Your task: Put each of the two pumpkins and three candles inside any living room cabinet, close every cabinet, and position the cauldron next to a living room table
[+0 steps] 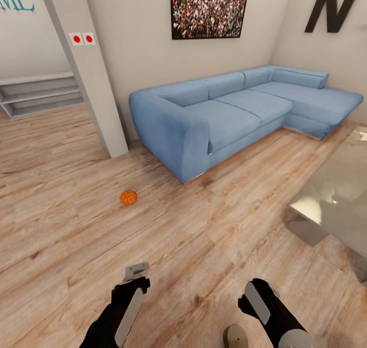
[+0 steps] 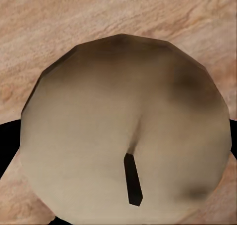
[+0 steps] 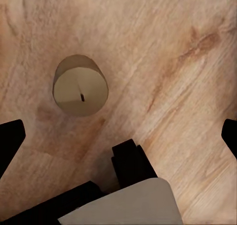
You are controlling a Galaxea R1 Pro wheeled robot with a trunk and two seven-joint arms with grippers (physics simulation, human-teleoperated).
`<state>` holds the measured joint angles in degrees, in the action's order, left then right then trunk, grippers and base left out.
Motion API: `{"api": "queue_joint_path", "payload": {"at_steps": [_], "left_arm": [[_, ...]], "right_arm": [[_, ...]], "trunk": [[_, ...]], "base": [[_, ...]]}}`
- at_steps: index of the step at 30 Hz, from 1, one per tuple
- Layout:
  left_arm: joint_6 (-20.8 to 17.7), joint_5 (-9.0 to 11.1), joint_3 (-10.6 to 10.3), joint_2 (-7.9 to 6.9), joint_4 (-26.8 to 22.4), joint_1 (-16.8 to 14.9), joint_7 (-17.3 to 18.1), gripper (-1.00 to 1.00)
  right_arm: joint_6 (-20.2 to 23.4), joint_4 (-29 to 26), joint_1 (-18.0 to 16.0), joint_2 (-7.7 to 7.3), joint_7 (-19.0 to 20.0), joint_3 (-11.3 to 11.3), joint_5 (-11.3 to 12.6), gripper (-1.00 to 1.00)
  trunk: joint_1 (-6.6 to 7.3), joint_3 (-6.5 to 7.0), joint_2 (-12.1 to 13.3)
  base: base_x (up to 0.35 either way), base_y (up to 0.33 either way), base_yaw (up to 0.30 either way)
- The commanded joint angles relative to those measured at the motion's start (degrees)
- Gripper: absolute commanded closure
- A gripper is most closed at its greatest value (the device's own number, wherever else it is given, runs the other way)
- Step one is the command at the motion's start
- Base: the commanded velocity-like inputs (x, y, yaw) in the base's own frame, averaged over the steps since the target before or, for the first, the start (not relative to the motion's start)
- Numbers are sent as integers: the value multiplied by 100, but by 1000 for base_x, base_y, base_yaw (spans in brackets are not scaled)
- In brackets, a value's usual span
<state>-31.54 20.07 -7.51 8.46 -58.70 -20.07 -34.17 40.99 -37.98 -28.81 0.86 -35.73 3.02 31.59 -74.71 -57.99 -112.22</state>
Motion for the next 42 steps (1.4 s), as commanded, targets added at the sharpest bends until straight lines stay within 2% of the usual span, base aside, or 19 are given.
{"api": "queue_joint_path", "payload": {"at_steps": [1,2,4,5,7,10,24,42], "left_arm": [[-268,56,-2,-8,-353,36,-55,100],[-660,133,7,-18,-906,166,-51,100],[-1114,346,4,-24,-1468,338,-47,100],[-1427,543,-9,-19,-1714,406,-51,100],[-1938,744,-4,-16,-1946,454,-54,100],[-2243,838,26,-18,-2029,472,-48,100],[-2391,880,-48,7,-2280,478,-46,100],[-2376,919,-58,7,-2303,478,-46,100]], "right_arm": [[11,16,-12,-1,-52,23,58,-100],[13,35,-20,5,-46,23,58,-100],[13,46,-24,8,-42,25,58,-100],[14,50,-26,8,-36,24,58,-100],[17,53,-27,23,-32,27,58,-100],[27,54,-28,39,-31,31,58,-100],[49,89,-28,52,-9,62,60,-100],[49,175,-28,57,3,92,40,-100]], "trunk": [[-22,-24,-44],[-44,-42,-84],[-88,-78,-164],[-110,-96,-204],[-154,-132,-284],[-220,-185,-405],[-527,-437,-966],[-923,-760,-1688]], "base": [[0,0,0],[0,0,0],[0,0,0],[0,0,0],[0,0,0],[0,0,0],[0,0,0],[0,0,0]]}}
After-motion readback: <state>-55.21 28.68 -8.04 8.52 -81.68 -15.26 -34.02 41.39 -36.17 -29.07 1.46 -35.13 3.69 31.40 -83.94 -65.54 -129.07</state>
